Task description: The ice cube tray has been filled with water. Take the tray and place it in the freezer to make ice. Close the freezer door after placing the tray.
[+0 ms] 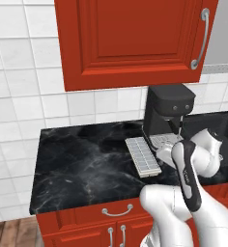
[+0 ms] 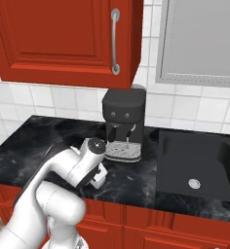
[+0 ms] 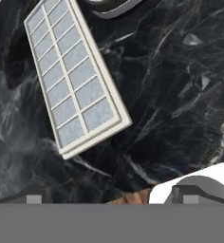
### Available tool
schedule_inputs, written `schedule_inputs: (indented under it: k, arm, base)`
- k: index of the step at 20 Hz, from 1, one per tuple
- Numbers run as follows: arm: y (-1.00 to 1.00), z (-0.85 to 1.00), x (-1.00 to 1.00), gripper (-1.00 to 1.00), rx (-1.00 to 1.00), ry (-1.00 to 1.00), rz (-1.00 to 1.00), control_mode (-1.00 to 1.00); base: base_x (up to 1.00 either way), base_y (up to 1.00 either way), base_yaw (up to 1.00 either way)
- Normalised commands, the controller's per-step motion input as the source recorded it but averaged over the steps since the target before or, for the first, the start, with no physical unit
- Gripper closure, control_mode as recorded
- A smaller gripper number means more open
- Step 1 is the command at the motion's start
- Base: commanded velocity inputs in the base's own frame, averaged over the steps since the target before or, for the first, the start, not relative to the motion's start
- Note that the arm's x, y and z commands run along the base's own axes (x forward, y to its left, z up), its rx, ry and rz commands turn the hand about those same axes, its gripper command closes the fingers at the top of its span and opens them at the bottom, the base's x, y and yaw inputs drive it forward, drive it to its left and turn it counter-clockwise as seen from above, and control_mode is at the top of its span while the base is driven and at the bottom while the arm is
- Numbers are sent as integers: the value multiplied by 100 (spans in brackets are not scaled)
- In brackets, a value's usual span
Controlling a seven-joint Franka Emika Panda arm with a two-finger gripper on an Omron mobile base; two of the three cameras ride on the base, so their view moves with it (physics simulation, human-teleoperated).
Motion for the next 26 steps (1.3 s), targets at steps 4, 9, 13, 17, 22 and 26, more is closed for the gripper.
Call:
schedule_inputs:
  k: [4,9,13,17,22,26]
  arm:
    - [0,-25,36,-100,0,0,0,-100]
    - [0,-24,18,-100,0,0,0,-100]
    - [3,-34,1,-100,0,0,0,-100]
    - [14,-37,0,-100,0,0,0,-100]
    - [19,-30,0,-100,-1,0,0,-100]
    - [26,-25,0,-100,-1,0,0,-100]
  base:
    - [0,0,0]
    - [0,0,0]
    - [0,0,0]
    - [0,0,0]
    - [0,0,0]
    - [0,0,0]
